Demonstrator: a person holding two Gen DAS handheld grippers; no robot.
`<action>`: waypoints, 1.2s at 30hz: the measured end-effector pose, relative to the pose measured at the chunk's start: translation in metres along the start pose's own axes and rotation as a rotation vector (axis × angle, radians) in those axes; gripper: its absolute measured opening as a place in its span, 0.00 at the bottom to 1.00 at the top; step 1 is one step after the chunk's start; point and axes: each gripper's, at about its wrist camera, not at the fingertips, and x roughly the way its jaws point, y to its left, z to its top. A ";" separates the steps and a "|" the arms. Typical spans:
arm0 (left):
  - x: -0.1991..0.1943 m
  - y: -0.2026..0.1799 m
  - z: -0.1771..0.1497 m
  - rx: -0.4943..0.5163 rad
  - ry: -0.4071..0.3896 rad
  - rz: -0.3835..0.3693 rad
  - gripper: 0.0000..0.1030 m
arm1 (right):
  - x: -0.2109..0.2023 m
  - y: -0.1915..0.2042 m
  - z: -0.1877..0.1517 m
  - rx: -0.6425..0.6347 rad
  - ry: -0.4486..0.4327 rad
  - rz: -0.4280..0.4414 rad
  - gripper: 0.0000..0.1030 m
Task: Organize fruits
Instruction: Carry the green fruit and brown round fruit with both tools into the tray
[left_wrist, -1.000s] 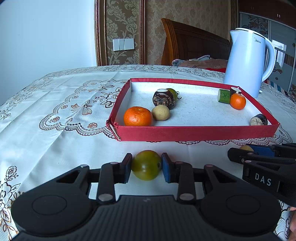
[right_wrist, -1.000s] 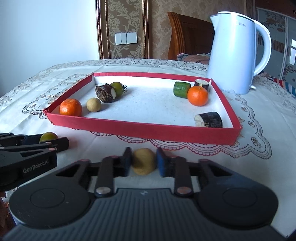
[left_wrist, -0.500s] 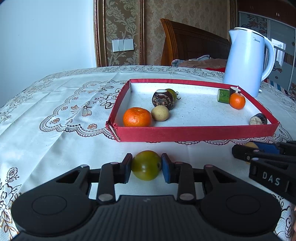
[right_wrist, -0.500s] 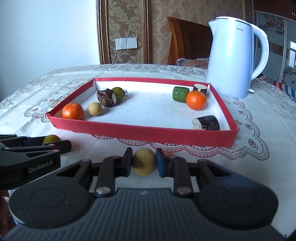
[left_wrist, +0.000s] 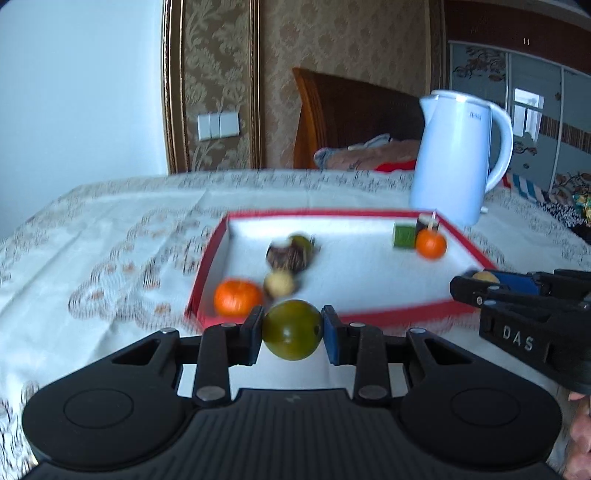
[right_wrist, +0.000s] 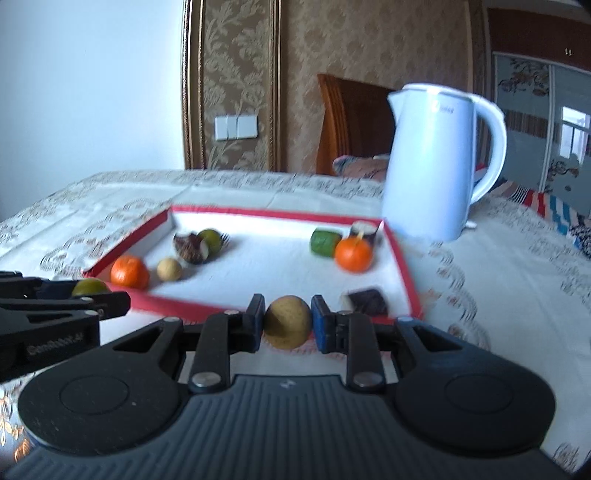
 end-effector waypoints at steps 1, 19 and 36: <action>0.003 -0.002 0.005 0.002 -0.006 -0.001 0.31 | 0.001 -0.002 0.004 0.001 -0.007 -0.006 0.25; 0.091 -0.024 0.030 0.017 0.039 0.028 0.31 | 0.083 -0.019 0.030 0.050 0.041 -0.074 0.25; 0.115 -0.019 0.032 0.003 0.055 0.055 0.31 | 0.138 -0.018 0.028 0.081 0.122 -0.065 0.25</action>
